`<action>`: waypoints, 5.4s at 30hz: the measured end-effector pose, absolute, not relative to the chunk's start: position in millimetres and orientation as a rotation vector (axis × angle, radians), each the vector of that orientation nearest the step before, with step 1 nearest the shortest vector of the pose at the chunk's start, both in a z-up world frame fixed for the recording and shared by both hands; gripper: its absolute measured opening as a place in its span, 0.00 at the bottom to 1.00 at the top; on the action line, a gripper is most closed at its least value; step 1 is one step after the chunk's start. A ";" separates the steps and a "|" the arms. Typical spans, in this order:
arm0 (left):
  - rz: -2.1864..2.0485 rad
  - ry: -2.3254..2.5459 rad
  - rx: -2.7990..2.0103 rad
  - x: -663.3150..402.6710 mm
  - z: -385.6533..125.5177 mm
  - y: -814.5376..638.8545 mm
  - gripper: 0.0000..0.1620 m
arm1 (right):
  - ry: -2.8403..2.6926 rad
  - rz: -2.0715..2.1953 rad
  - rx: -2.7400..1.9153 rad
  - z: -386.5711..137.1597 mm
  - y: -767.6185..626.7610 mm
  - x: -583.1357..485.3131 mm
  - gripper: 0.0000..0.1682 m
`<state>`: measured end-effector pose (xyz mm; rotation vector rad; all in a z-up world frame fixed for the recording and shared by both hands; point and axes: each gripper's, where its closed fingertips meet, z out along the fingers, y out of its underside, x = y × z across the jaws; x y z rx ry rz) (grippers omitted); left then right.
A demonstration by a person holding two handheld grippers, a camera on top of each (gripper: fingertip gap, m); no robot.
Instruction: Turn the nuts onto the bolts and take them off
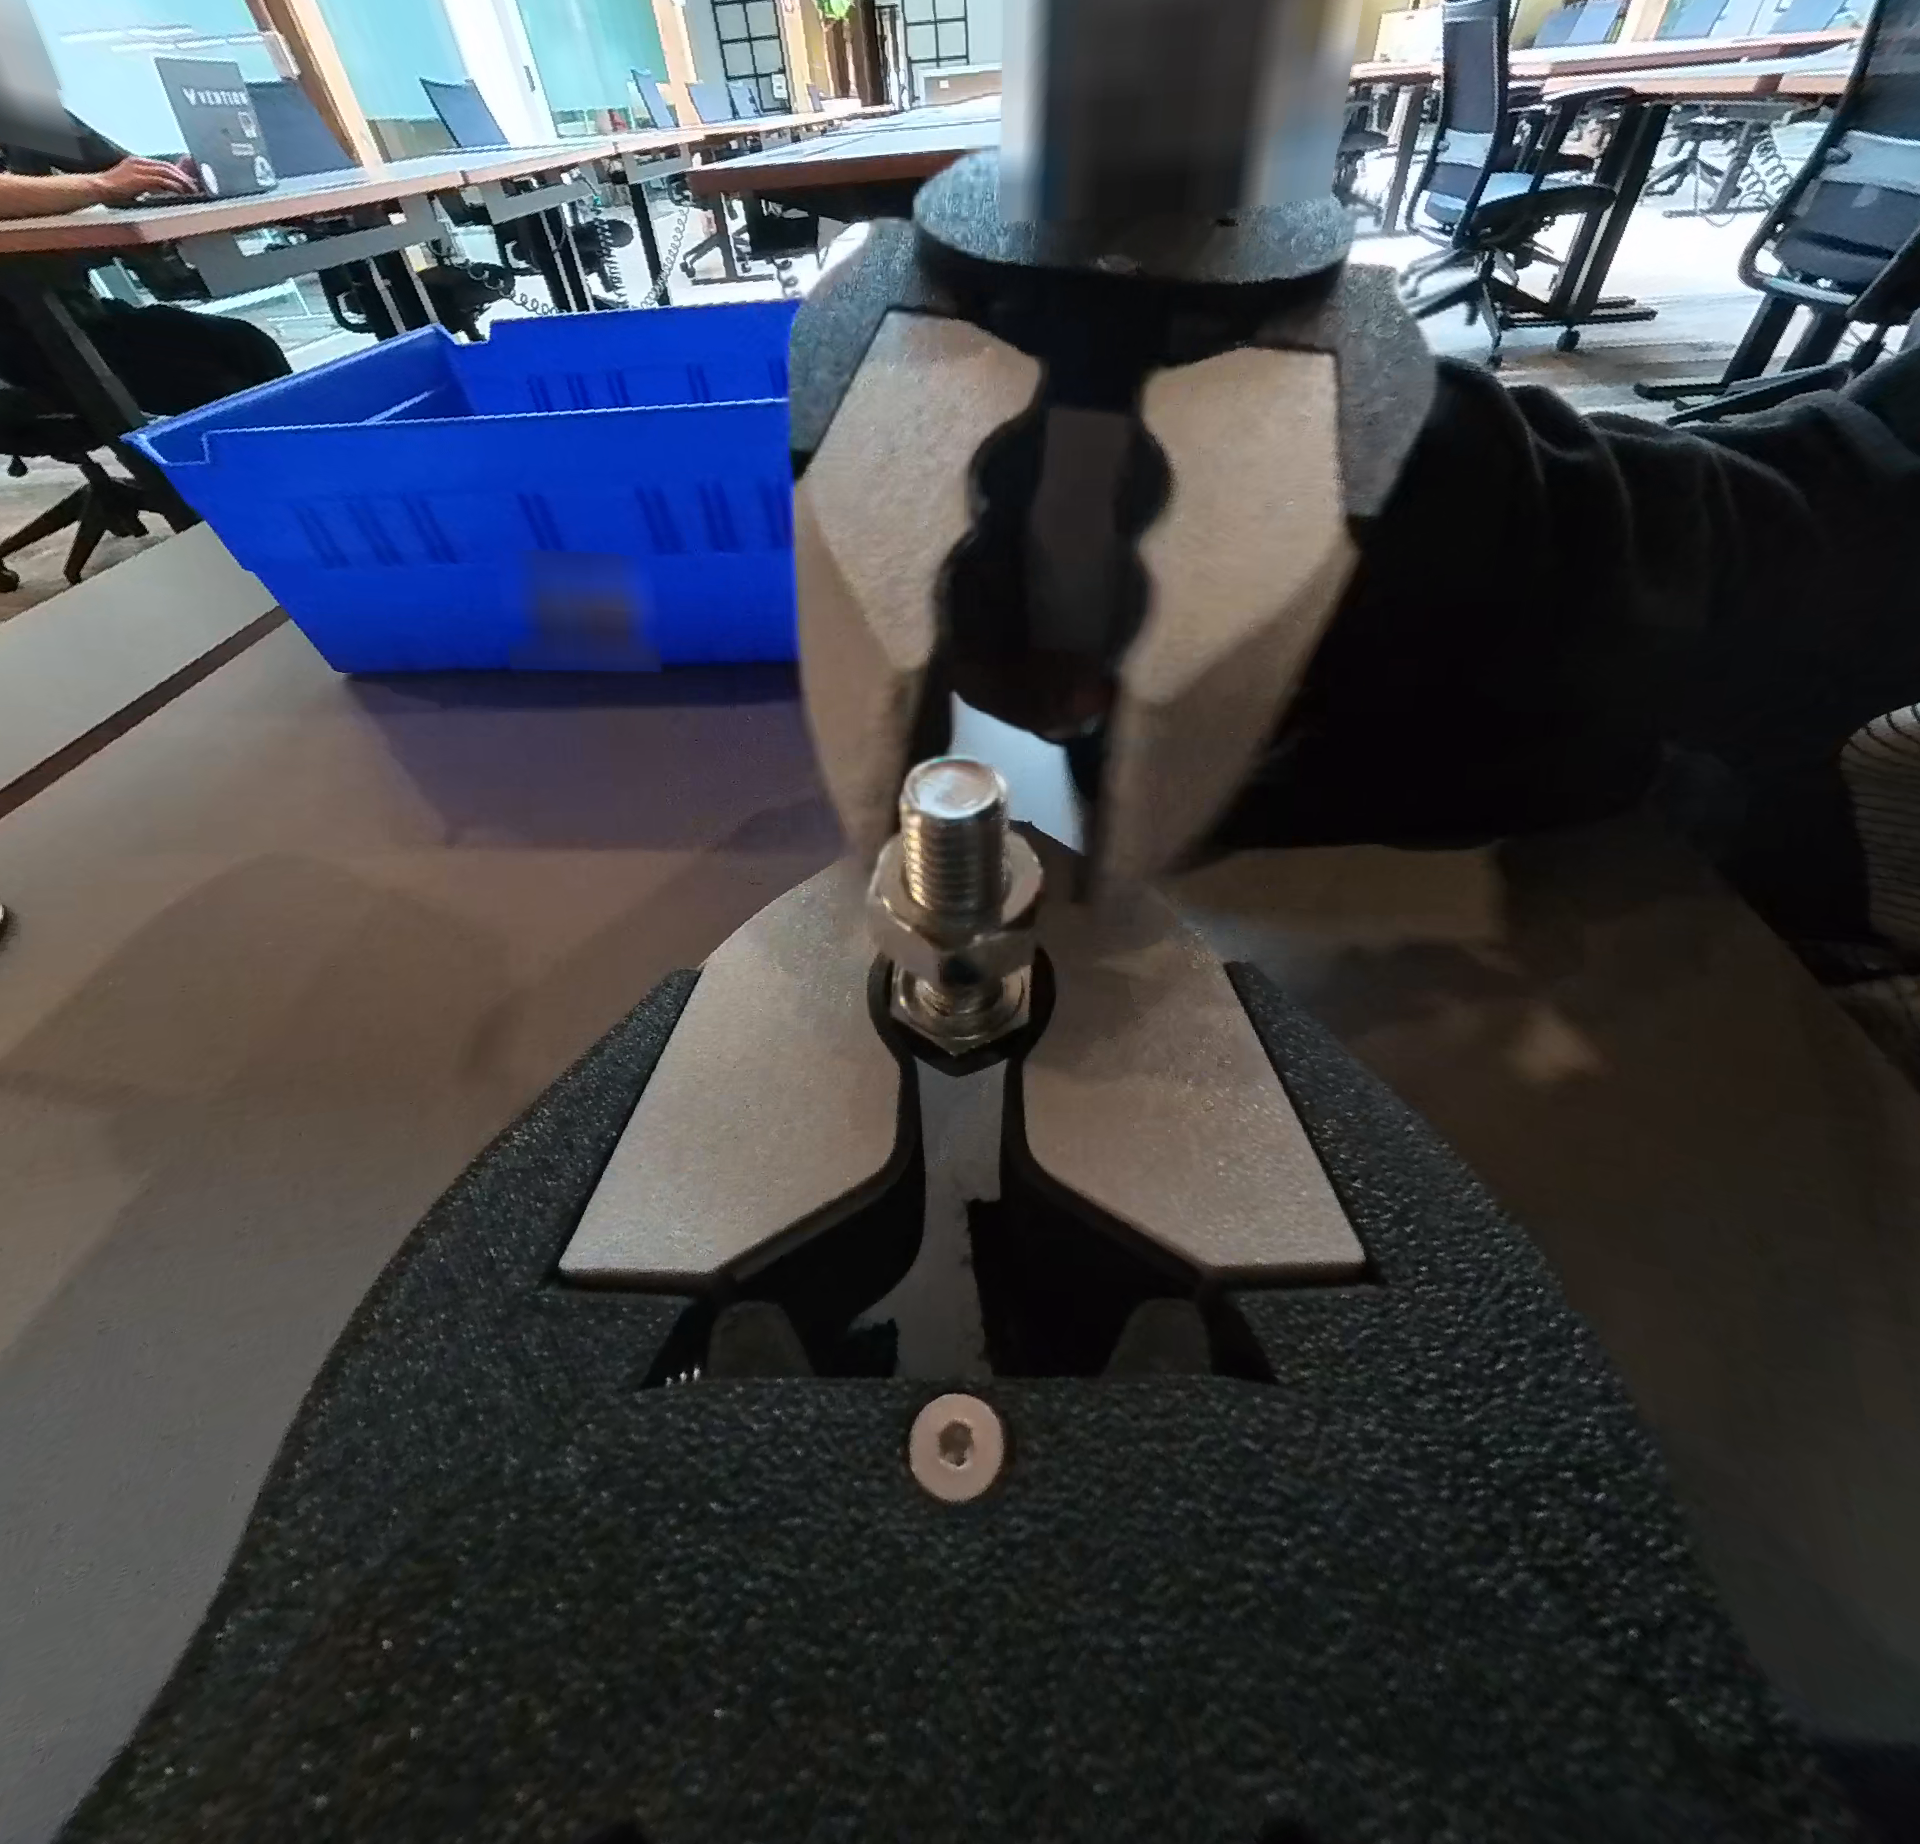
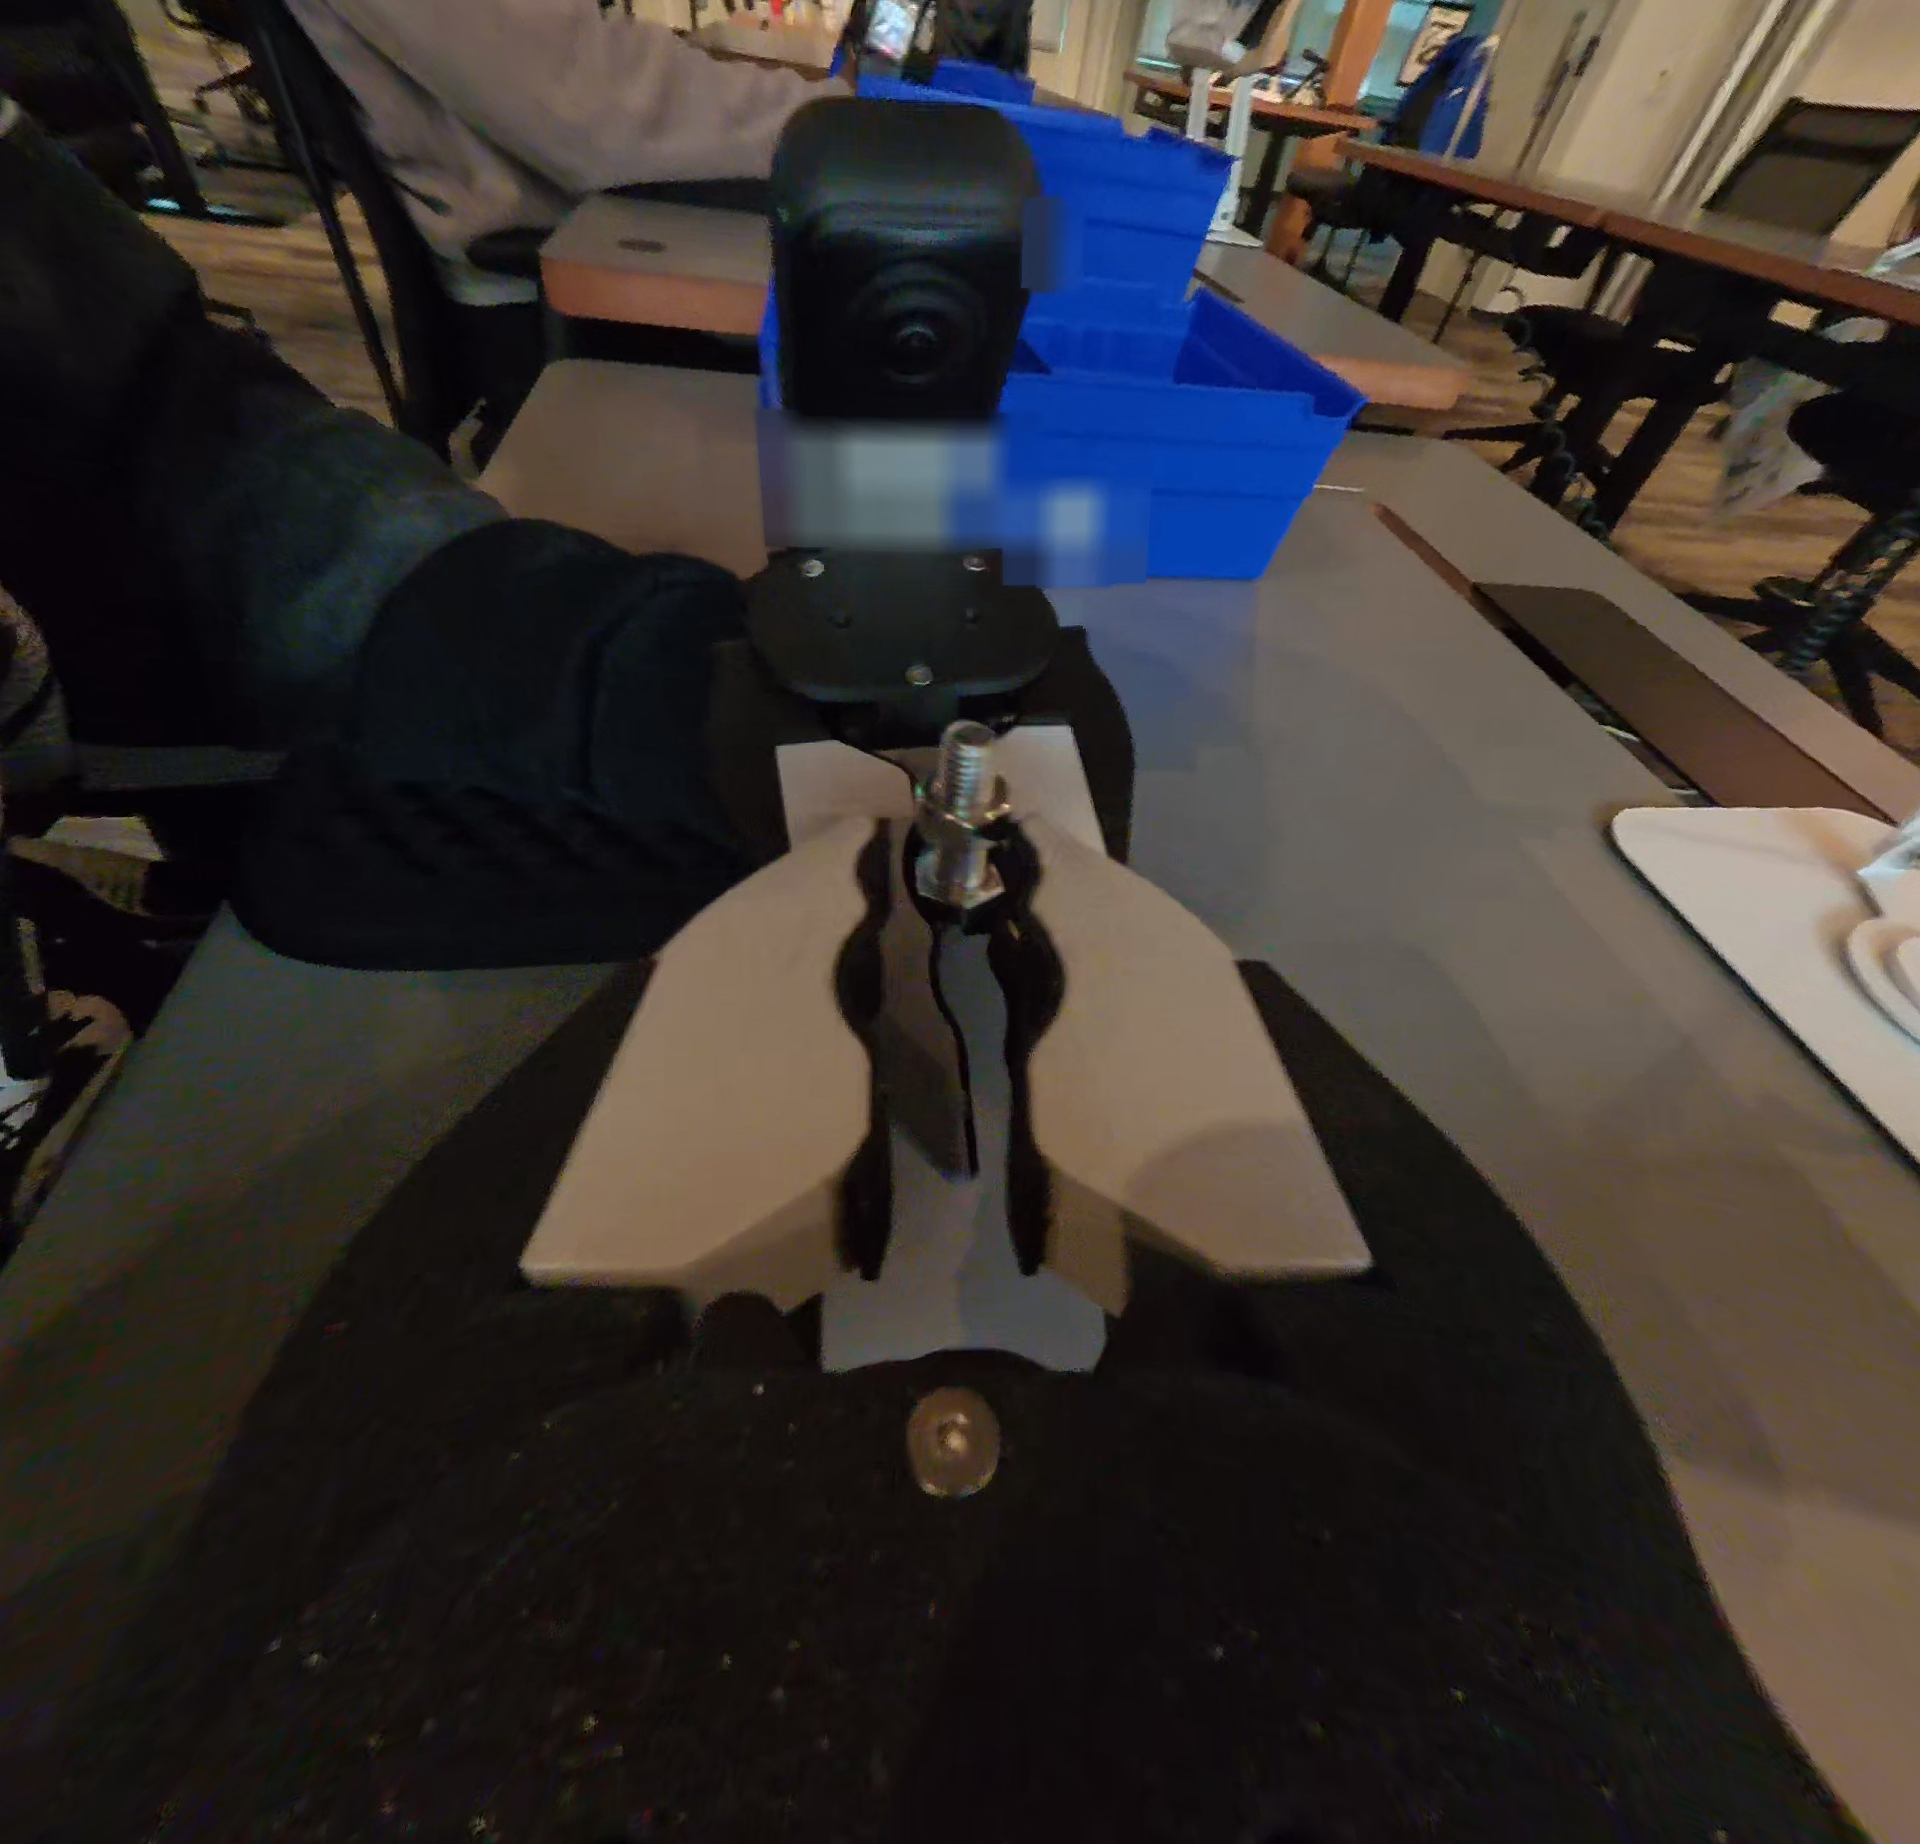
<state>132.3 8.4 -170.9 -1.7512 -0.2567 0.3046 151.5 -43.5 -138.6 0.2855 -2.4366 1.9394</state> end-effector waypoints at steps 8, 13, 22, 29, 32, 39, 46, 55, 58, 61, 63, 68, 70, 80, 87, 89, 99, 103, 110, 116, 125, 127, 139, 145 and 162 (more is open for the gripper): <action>0.303 -0.255 -1.757 132.3 -171.8 9.1 0.09 | -2.338 1.998 0.269 -125.0 -41.6 146.3 0.14; 0.303 -0.252 -1.759 132.4 -172.2 9.6 0.07 | -2.375 1.943 0.296 -129.1 -51.7 149.4 0.15; 0.302 -0.248 -1.761 132.2 -172.7 10.2 0.05 | -2.358 1.978 0.302 -124.8 -53.1 151.0 0.11; 0.297 -0.246 -1.736 132.1 -169.7 11.6 0.11 | -2.371 1.972 0.296 -125.6 -52.7 150.7 0.05; 0.305 -0.293 -1.724 125.7 -168.9 10.7 0.38 | -2.358 2.025 0.274 -119.6 -50.0 150.1 0.05; 0.314 -0.306 -1.713 123.6 -167.4 11.6 0.51 | -2.281 2.093 0.132 -100.5 -34.2 130.6 0.05; 0.331 -0.267 -1.674 127.7 -160.9 11.2 0.41 | -2.167 1.981 -0.160 -62.9 21.2 70.3 0.05; 0.328 -0.271 -1.650 127.7 -157.5 9.8 0.38 | -1.877 1.716 -0.732 -44.9 145.5 -57.7 0.05; 0.330 -0.270 -1.646 127.6 -156.9 9.4 0.37 | -1.820 1.656 -0.862 -62.7 176.5 -92.0 0.05; 0.329 -0.274 -1.643 126.9 -156.8 9.1 0.36 | -1.803 1.611 -0.963 -88.7 197.9 -119.5 0.05; 0.329 -0.277 -1.644 126.2 -157.1 9.0 0.36 | -1.800 1.593 -1.023 -106.8 206.3 -135.1 0.05; 0.330 -0.284 -1.643 125.3 -157.5 8.7 0.36 | -1.798 1.528 -1.123 -142.9 215.9 -164.8 0.05; 0.327 -0.284 -1.643 125.2 -157.7 8.9 0.36 | -1.820 1.502 -1.143 -155.7 214.6 -172.4 0.05; 0.329 -0.292 -1.652 123.4 -159.8 9.2 0.36 | -1.958 1.391 -1.268 -203.8 208.5 -190.7 0.05; 0.339 -0.288 -1.658 124.0 -160.1 9.1 0.35 | -2.010 1.312 -1.240 -212.2 208.2 -188.7 0.06; 0.340 -0.288 -1.657 124.1 -159.8 8.9 0.35 | -1.999 1.324 -1.235 -209.9 207.9 -188.9 0.08; 0.334 -0.285 -1.658 125.0 -159.5 8.3 0.35 | -1.911 1.354 -1.156 -170.4 209.8 -182.0 0.21; 0.341 -0.295 -1.658 123.6 -159.5 6.9 0.35 | -1.849 1.424 -1.128 -128.4 205.3 -161.2 0.34; 0.350 -0.309 -1.664 121.9 -159.8 5.6 0.35 | -1.826 1.644 -1.005 -57.7 156.1 -80.2 0.38; 0.395 -0.356 -1.650 114.0 -155.8 -3.5 0.34 | -1.772 1.725 -0.649 -29.3 95.4 -13.5 0.33; 0.614 -0.570 -1.627 105.9 -116.5 -68.4 0.31 | -1.793 1.671 -0.344 -48.7 53.9 11.1 0.28; 0.689 -0.675 -1.643 109.7 -103.8 -102.7 0.30 | -1.807 1.685 -0.344 -51.2 52.6 12.9 0.28; 0.892 -1.428 -1.886 183.0 -77.9 -360.7 0.29 | -1.860 1.692 -0.374 -59.4 52.7 11.8 0.28; 0.600 -1.633 -2.147 208.7 -134.3 -420.0 0.28 | -1.872 1.699 -0.389 -61.5 55.0 11.2 0.28; 0.347 -1.835 -2.327 207.2 -216.3 -469.0 0.20 | -1.857 1.715 -0.387 -59.1 59.2 11.8 0.28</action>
